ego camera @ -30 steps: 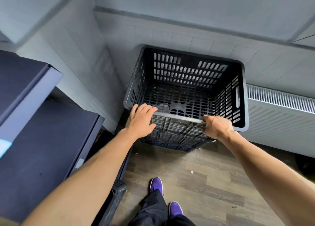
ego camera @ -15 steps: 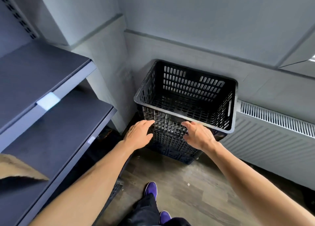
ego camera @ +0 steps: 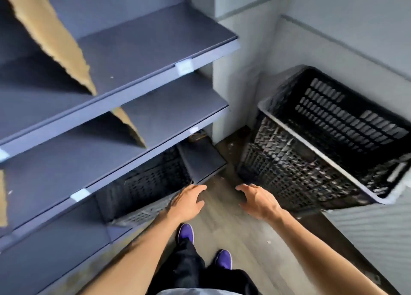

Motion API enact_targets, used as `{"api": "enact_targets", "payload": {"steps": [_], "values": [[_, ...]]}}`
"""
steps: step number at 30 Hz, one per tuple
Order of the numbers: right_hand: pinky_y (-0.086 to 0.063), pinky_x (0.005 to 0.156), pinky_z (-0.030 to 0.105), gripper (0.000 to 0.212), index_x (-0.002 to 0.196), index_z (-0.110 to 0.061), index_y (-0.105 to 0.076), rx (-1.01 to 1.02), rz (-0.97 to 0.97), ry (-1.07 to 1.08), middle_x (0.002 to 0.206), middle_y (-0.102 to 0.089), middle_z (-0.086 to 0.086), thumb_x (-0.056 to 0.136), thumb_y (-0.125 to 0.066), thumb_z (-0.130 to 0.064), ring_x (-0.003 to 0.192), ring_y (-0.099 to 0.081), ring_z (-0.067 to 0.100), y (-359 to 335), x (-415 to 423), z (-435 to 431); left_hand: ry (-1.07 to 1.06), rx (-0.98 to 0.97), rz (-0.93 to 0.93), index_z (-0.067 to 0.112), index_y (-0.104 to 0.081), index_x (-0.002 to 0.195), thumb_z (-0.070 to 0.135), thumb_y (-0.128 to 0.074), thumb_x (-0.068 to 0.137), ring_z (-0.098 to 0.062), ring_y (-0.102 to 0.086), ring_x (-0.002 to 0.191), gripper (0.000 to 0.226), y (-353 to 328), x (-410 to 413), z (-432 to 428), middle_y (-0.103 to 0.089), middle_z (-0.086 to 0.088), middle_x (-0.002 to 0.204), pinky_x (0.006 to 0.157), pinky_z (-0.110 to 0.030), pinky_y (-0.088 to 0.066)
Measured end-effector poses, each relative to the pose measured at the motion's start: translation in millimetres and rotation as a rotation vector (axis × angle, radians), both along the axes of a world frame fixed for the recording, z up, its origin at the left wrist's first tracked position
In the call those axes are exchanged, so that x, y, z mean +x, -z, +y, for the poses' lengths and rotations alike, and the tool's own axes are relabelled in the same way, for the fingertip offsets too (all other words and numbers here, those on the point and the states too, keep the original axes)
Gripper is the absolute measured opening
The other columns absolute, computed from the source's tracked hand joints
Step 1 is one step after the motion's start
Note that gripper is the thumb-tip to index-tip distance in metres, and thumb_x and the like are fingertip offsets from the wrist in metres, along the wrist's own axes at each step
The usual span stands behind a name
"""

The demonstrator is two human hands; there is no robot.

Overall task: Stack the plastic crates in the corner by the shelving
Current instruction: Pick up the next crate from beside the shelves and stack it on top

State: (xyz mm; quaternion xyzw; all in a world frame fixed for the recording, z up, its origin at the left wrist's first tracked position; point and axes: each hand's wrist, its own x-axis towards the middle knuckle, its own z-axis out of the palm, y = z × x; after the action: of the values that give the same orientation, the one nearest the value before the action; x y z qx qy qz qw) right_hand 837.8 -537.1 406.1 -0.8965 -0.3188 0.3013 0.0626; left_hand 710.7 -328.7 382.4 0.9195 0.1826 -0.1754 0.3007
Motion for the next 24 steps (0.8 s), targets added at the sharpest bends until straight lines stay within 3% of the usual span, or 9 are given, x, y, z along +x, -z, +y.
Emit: {"api": "enact_targets", "payload": {"steps": [11,24], "values": [[-0.045,0.095,0.031,0.052,0.142,-0.029,-0.046,-0.022,0.103,-0.255,0.133,-0.059,0.003,0.092,-0.057,-0.035,0.123,-0.055,0.024,46.1,-75.8,121.3,-0.227,0.039,0.082,0.030,-0.043,0.143,0.031,-0.057,0.091,-0.016,-0.046,0.132,0.053,34.5,-115.2,75.8,-0.049,0.006,0.145,0.108,-0.029,-0.037],[-0.042,0.098,0.031,0.051,0.144,-0.029,-0.045,-0.007,0.186,-0.166,0.139,-0.055,0.002,0.094,-0.056,-0.032,0.129,-0.049,0.022,163.7,-151.7,205.9,-0.226,0.048,0.154,0.031,-0.037,0.145,0.030,-0.055,0.094,-0.017,-0.043,0.132,0.054,153.2,-171.2,152.7,-0.046,0.006,0.144,0.108,-0.030,-0.036]]}}
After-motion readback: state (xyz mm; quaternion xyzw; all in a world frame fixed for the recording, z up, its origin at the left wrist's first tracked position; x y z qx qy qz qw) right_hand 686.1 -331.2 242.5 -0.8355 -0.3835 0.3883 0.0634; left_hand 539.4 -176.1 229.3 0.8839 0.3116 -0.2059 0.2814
